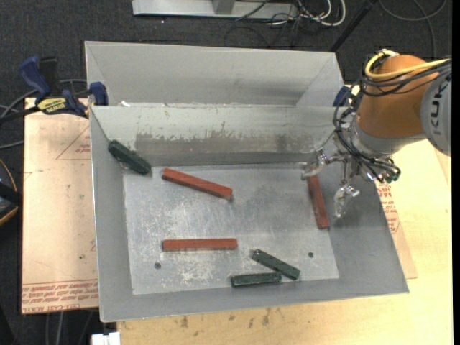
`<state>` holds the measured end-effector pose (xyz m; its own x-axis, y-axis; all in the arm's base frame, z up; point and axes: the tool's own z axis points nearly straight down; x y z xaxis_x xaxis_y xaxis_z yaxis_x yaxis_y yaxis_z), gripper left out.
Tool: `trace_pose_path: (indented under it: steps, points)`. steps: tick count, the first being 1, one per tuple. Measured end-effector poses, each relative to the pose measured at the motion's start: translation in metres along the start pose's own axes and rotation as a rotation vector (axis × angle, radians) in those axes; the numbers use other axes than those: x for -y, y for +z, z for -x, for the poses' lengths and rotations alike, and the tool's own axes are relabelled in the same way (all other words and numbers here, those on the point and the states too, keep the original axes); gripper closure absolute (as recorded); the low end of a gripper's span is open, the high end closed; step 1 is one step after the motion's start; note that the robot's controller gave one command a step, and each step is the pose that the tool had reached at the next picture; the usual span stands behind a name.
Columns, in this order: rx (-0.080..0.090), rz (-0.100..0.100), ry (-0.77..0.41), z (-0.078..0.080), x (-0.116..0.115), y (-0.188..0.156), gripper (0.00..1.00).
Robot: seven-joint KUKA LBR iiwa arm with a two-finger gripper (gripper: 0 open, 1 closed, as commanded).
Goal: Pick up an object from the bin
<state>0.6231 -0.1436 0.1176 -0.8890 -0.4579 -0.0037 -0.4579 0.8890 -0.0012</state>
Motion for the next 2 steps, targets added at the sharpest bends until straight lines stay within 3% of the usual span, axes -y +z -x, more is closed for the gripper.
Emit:
trace_pose_path:
  steps: [1,2]
  points:
    - [0.002,0.005,-0.176,0.0214,0.0094,0.0429,1.0]
    - [0.002,0.005,-0.176,0.0214,0.0094,0.0429,1.0]
